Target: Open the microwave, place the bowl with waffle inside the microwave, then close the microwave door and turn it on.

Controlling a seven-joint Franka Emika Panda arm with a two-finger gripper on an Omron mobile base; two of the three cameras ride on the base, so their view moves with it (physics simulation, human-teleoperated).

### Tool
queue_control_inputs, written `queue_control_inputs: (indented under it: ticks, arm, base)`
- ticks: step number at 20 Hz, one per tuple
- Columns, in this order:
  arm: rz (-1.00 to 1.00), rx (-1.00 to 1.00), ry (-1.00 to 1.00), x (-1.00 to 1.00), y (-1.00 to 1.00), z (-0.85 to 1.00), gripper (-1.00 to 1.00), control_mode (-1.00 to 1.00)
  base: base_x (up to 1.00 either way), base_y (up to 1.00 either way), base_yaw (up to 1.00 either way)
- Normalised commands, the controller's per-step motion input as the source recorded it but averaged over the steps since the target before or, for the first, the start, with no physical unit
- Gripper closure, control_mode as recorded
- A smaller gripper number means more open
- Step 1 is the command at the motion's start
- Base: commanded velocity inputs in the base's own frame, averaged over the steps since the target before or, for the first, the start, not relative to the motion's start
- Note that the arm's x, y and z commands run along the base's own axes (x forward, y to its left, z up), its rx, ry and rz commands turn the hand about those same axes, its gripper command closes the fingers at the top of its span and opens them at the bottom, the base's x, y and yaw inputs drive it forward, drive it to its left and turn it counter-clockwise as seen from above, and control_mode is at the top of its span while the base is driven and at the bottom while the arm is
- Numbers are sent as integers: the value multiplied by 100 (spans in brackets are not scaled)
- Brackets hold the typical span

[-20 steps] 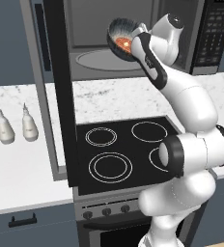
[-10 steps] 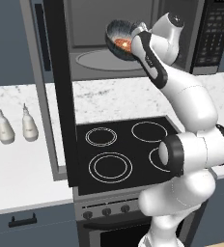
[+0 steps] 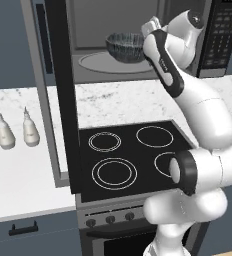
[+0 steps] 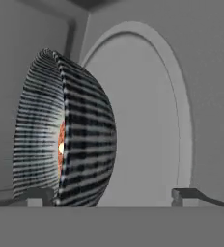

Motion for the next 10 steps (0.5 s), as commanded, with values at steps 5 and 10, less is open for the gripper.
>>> queue_control_inputs:
  ticks: [5,10]
  arm:
    - [9,-1,-30,-100,-3,0,-100,-100]
    - [6,-3,-29,-100,0,-2,-100,-100]
  base:
    - [0,0,0]
    - [0,0,0]
